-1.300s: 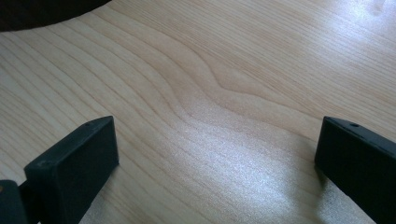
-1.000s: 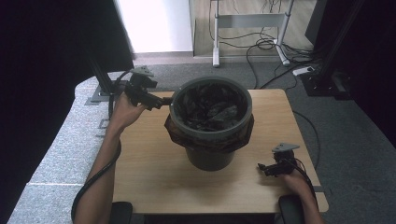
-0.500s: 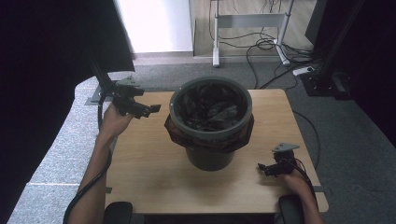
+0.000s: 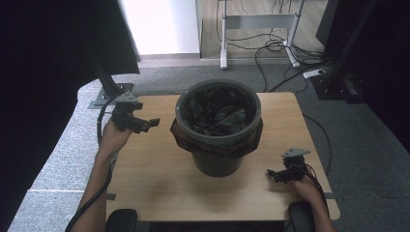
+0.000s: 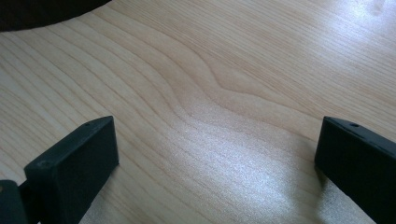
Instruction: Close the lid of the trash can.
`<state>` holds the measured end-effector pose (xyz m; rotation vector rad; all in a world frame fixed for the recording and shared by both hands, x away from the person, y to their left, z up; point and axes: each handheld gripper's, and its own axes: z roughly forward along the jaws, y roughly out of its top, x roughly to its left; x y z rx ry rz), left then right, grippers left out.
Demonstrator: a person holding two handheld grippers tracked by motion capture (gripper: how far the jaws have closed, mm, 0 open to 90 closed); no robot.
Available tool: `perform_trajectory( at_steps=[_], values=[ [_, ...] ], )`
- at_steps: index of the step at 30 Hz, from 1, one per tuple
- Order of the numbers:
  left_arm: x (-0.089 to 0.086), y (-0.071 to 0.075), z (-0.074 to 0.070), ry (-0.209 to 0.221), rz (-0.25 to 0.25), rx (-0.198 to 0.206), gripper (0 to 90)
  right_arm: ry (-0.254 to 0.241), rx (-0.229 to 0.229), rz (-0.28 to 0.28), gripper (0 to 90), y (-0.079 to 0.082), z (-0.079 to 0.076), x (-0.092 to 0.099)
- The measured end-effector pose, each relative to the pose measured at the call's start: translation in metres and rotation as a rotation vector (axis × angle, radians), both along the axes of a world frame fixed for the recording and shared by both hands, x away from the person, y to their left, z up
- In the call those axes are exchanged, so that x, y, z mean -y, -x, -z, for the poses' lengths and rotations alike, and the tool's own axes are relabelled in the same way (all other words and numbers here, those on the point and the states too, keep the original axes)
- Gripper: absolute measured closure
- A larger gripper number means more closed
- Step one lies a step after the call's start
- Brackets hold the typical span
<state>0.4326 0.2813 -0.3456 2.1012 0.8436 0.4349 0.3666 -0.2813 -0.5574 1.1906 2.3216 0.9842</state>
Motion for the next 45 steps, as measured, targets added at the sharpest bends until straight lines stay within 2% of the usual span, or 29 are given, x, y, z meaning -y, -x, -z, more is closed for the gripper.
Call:
perform_trajectory(
  at_steps=[9, 26, 32, 35, 45],
  values=[
    [-0.010, 0.005, 0.026, 0.013, -0.021, -0.016, 0.0, 0.000, 0.000, 0.000, 0.0, 0.000, 0.000, 0.000],
    [-0.015, 0.012, 0.069, -0.006, -0.050, -0.027, 0.0, -0.001, 0.001, 0.001, 0.0, 0.000, 0.000, 0.000],
    [-0.016, 0.014, 0.082, 0.004, -0.050, -0.035, 0.0, -0.001, 0.001, 0.001, 0.0, 0.000, 0.000, 0.000],
    [-0.016, 0.015, 0.089, 0.024, -0.052, -0.039, 0.0, -0.001, 0.002, 0.000, 0.0, 0.000, 0.000, 0.000],
    [-0.017, 0.019, 0.112, 0.026, -0.065, -0.056, 0.0, -0.002, 0.001, 0.001, 0.0, 0.000, 0.000, 0.000]
  ],
)
